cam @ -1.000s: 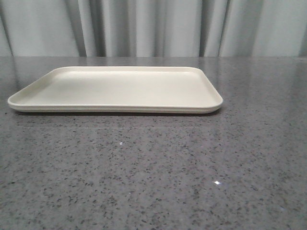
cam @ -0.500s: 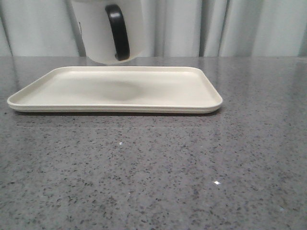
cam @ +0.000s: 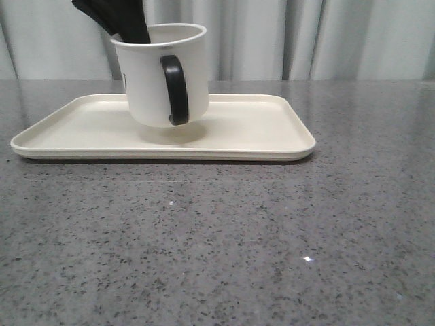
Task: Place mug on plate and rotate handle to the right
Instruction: 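Carry the mug with the left gripper and lower it onto the tray, then open the left gripper and lift it away from the mug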
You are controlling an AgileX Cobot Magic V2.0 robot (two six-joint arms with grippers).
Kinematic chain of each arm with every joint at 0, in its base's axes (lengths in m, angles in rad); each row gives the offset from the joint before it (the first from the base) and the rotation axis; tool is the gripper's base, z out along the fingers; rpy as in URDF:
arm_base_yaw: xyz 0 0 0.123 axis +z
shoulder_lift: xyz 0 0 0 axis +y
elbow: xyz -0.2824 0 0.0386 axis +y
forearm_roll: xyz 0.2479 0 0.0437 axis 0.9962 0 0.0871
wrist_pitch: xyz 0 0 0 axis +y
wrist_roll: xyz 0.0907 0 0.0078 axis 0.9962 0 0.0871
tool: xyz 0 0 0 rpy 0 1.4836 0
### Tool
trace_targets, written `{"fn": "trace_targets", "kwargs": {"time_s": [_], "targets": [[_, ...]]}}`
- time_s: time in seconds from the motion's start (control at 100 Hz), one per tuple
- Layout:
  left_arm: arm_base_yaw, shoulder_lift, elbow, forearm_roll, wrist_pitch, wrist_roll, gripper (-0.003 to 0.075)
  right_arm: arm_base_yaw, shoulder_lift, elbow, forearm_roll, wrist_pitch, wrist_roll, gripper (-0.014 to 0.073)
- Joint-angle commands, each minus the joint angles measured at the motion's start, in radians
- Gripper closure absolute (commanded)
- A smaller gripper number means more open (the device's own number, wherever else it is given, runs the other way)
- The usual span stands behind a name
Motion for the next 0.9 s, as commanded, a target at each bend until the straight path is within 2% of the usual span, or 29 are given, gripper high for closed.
{"fn": "trace_targets", "kwargs": {"time_s": [0.0, 0.89], "targets": [[-0.009, -0.036, -0.035, -0.03, -0.049, -0.006, 0.074, -0.005, 0.018, -0.033, 0.007, -0.036, -0.008, 0.0246], [-0.009, 0.009, -0.035, -0.049, -0.018, -0.006, 0.0739, -0.005, 0.018, -0.033, 0.007, -0.036, -0.008, 0.0246]]}}
